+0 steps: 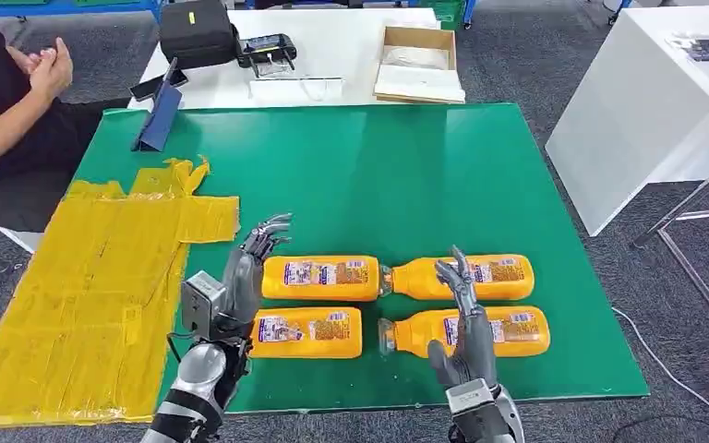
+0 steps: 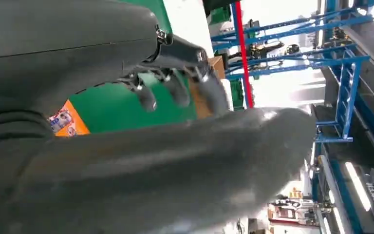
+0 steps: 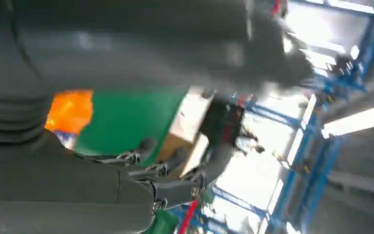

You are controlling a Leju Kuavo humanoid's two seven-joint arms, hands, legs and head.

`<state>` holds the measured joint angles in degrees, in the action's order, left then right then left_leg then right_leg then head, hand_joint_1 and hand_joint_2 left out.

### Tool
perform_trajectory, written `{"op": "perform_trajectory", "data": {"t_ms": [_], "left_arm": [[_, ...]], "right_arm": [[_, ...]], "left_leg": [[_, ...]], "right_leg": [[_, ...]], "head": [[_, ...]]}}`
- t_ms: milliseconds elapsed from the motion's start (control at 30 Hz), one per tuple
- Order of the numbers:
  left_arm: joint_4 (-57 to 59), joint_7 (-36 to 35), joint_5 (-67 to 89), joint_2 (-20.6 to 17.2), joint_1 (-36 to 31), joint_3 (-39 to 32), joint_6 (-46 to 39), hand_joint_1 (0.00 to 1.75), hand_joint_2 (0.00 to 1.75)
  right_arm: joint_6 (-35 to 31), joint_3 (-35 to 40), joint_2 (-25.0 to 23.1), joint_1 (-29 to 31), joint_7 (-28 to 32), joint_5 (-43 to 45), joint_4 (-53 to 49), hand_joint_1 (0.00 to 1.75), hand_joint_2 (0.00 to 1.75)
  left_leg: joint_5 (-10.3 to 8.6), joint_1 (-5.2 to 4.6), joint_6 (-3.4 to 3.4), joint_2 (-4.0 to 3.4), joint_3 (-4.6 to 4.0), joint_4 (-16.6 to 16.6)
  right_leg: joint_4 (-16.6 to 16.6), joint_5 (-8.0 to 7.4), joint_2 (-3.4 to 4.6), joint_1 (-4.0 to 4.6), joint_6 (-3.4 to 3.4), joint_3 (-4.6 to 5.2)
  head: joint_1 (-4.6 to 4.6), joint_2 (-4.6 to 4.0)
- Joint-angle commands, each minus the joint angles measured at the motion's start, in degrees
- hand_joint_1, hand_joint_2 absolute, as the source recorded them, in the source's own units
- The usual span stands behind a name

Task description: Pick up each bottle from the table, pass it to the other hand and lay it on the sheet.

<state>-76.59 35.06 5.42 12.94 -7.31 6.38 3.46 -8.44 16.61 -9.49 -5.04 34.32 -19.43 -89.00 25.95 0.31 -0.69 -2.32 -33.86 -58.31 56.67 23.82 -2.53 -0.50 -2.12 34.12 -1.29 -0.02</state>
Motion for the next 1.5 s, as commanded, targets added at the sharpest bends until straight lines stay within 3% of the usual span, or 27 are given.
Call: {"op": "perform_trajectory", "data": {"t_ms": [33,300,433,500,533,667,733,867,1000,1267,1400,1433,1500], "left_arm": [[4.2,-0.2,-0.6,-0.3,-2.6,0.5,-1.1,0.0,0.0],[4.8,-0.3,-0.5,0.0,-3.2,0.5,-1.2,0.0,0.0],[10.4,-1.5,1.2,4.3,-7.4,5.1,-2.9,0.0,0.0],[13.4,-1.6,0.7,4.6,-10.1,6.2,-4.1,0.0,0.0],[14.2,-1.6,-0.7,4.0,-11.1,6.4,-4.3,0.0,0.0],[12.4,-2.4,-4.0,-0.1,-11.5,4.0,-2.7,0.0,0.0],[11.7,-2.5,-4.2,-0.5,-10.8,3.4,-1.9,0.0,0.0],[11.2,-2.6,-4.0,-0.1,-10.1,3.2,-1.7,0.0,0.0],[10.3,-2.5,-3.6,-0.6,-9.7,3.6,-1.7,0.0,0.0],[10.4,-2.8,-2.6,-0.8,-10.4,3.4,-1.5,0.0,0.0],[10.8,-2.1,2.2,-0.9,-11.2,2.0,-8.7,0.0,0.0],[10.6,-2.3,2.3,-1.1,-11.4,1.5,-9.3,0.0,0.0],[10.5,-2.8,2.2,-1.5,-11.6,0.2,-10.0,0.0,0.0]], "right_arm": [[2.9,3.3,5.0,5.8,-3.1,-1.4,7.5,0.0,1.75],[2.6,4.3,5.7,7.0,-4.5,-3.2,8.8,0.0,1.75],[4.2,0.9,10.3,3.2,-2.0,-2.6,7.3,0.0,1.75],[5.3,-0.6,10.0,3.3,-1.2,-2.9,8.1,0.0,1.75],[6.3,-0.9,9.1,4.4,-1.2,-3.5,9.1,0.0,1.75],[8.8,2.8,6.8,14.3,-6.3,-5.2,16.1,0.0,1.75],[9.1,3.5,7.1,15.8,-6.8,-4.9,17.8,0.0,1.75],[9.5,4.4,8.1,15.4,-6.6,-3.6,17.6,0.0,1.75],[11.7,6.6,8.7,19.2,-7.0,-1.9,21.9,0.0,1.75],[13.4,12.0,3.3,28.6,-10.1,-1.8,32.4,0.0,1.75],[11.1,17.1,-0.2,31.7,-11.7,-4.5,37.3,0.0,1.75],[10.8,17.9,-0.8,32.1,-12.4,-4.9,37.8,0.0,0.0],[11.3,19.7,-1.8,32.8,-13.1,-4.5,38.8,0.0,0.0]], "left_leg": [[0.03,0.03,0.01,0.13,0.31,0.1],[0.03,0.02,0.03,0.17,0.29,0.1],[-0.03,0.02,-0.01,0.49,0.19,0.1],[-0.07,0.01,-0.03,0.75,0.16,0.1],[-0.09,0.0,-0.05,0.98,0.23,0.1],[-0.02,-0.08,-0.03,0.11,0.25,0.1],[-0.03,-0.09,-0.01,-0.29,0.24,0.1],[-0.1,-0.06,-0.06,0.08,0.21,0.1],[-0.07,-0.07,-0.08,-0.02,0.25,0.1],[-0.11,-0.06,-0.07,-0.01,0.19,0.1],[-0.1,-0.02,-0.01,-0.06,0.23,0.1],[-0.12,-0.01,-0.05,-0.03,0.12,0.0],[-0.12,-0.03,-0.05,-0.01,0.15,0.0]], "right_leg": [[-0.1,-0.01,0.25,-0.02,0.05,-0.29],[-0.1,0.01,0.19,-0.07,0.07,-0.28],[-0.1,0.04,-0.14,-0.06,0.02,-0.3],[-0.1,0.06,-0.4,-0.07,0.0,-0.32],[-0.2,0.08,-0.5,-0.09,-0.01,-0.44],[-0.1,-0.17,0.4,-0.16,-0.02,-0.21],[-0.1,-0.27,0.67,-0.16,-0.03,-0.13],[-0.1,-0.16,0.21,-0.1,-0.1,-0.2],[0.0,-0.17,0.41,-0.12,-0.14,-0.21],[0.0,-0.2,0.44,-0.15,-0.11,-0.15],[0.0,-0.2,0.57,-0.12,-0.05,-0.15],[0.0,-0.19,0.4,-0.09,-0.1,-0.09],[0.0,-0.17,0.38,-0.1,-0.11,-0.09]], "head": [[0.0,0.0],[0.0,0.0],[-0.02,0.0],[-0.02,0.0],[0.0,0.0],[0.0,0.0],[-0.04,0.0],[-0.02,0.0],[-0.02,0.0],[0.0,0.0],[0.0,0.0],[-0.02,0.0],[0.0,0.0]]}}
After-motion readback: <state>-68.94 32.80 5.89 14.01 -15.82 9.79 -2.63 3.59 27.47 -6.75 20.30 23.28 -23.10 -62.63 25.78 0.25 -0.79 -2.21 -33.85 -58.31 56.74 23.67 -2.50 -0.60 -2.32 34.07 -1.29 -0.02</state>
